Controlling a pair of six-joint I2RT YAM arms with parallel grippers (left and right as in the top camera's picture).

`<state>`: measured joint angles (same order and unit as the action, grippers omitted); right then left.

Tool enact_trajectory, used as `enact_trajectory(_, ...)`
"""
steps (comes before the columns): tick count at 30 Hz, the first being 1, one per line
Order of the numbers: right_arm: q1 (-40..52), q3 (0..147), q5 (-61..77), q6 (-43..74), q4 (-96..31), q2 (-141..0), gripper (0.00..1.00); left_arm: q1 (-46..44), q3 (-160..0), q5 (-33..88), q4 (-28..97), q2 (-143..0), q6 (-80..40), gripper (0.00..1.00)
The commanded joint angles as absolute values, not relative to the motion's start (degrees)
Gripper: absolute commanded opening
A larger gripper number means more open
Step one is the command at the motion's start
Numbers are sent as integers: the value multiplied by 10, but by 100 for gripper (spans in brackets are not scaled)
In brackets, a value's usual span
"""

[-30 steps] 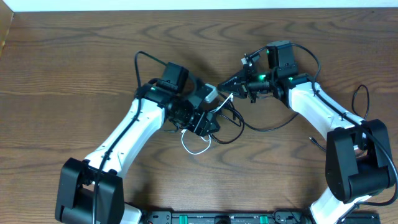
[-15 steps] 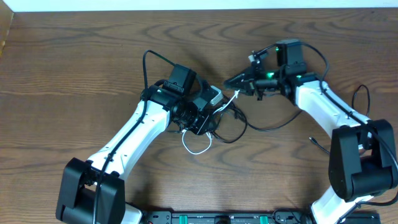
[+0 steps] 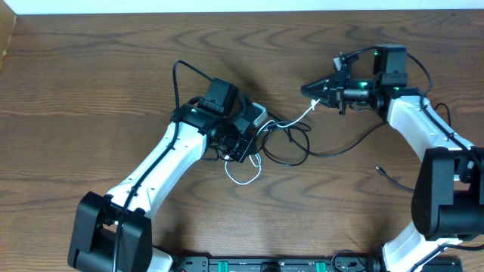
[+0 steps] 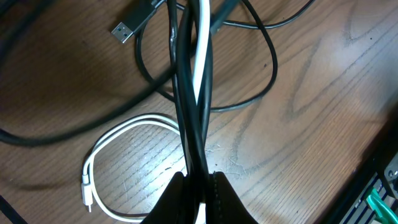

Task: Untangle cables
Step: 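Hold the bundle with the left gripper and pull the white cable far right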

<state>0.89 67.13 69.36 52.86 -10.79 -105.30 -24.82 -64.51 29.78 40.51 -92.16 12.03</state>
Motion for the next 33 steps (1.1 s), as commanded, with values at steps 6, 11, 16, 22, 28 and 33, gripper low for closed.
enact_trajectory(6,-44,676,714,459,-170,-1053,1,-248,-640,221,403,-926,70,8)
enact_trajectory(11,-80,676,654,400,-246,-1053,1,-243,-640,123,390,-926,-39,8)
enact_trajectory(16,-104,676,576,352,-330,-1053,1,-223,-640,123,385,-927,-60,8)
enact_trajectory(22,-132,676,532,315,-383,-1053,1,-186,-640,124,385,-931,-79,8)
enact_trajectory(28,-151,676,516,310,-387,-1053,1,-160,-640,130,385,-943,-127,8)
enact_trajectory(33,-148,676,511,287,-395,-1053,1,-158,-640,197,385,-953,-143,8)
